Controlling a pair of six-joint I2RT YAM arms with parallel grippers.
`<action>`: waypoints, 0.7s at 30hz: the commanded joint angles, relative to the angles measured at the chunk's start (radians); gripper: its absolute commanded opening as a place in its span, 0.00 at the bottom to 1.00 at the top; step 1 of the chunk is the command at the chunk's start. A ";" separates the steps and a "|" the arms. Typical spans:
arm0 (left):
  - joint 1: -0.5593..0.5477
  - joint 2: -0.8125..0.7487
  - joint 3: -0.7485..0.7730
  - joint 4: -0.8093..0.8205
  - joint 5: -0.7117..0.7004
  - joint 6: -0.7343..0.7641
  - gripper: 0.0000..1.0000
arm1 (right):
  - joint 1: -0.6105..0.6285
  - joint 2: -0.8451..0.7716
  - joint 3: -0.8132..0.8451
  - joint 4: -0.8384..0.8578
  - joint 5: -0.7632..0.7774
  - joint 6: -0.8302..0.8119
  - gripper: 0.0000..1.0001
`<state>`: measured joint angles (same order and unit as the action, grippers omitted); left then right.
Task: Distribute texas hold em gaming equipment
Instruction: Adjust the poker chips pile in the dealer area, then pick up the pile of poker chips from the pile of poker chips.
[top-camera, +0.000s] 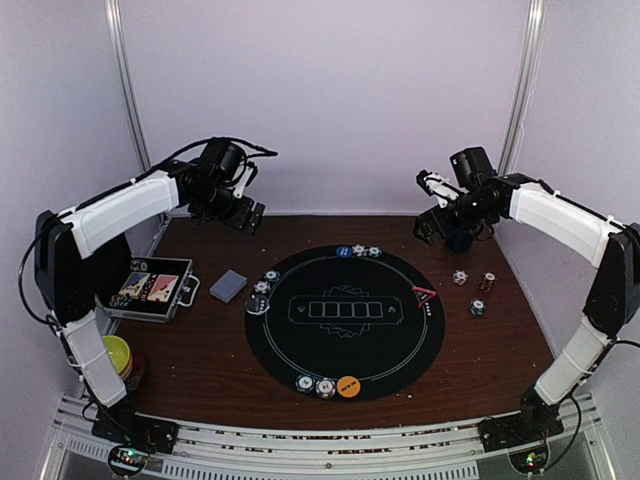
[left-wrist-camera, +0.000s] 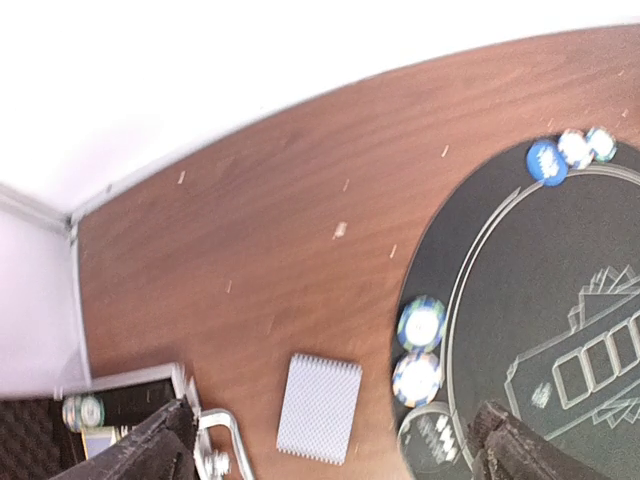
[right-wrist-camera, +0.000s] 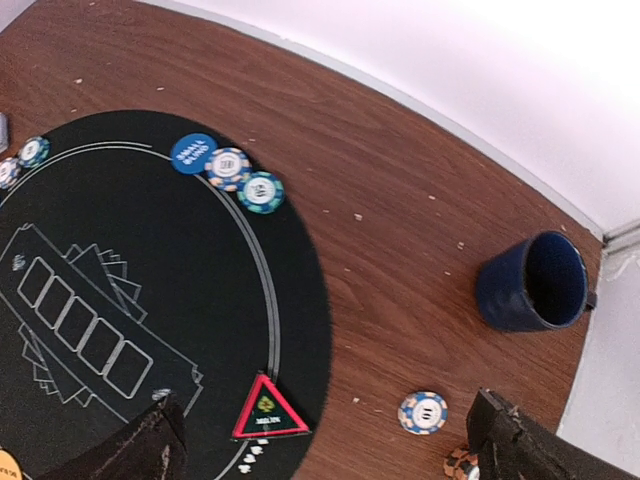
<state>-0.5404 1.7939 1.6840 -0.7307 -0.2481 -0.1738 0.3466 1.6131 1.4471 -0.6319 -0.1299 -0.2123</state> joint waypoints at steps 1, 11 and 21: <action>-0.013 -0.102 -0.184 0.029 -0.077 -0.092 0.98 | -0.122 -0.048 -0.058 0.014 0.007 -0.021 1.00; -0.026 -0.365 -0.529 0.165 -0.008 -0.169 0.98 | -0.411 0.037 -0.148 0.085 -0.040 -0.023 1.00; -0.026 -0.579 -0.669 0.284 -0.009 -0.117 0.98 | -0.482 0.092 -0.205 0.077 -0.055 -0.041 0.97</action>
<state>-0.5621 1.2598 1.0500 -0.5404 -0.2577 -0.3134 -0.1204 1.6844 1.2621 -0.5583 -0.1650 -0.2386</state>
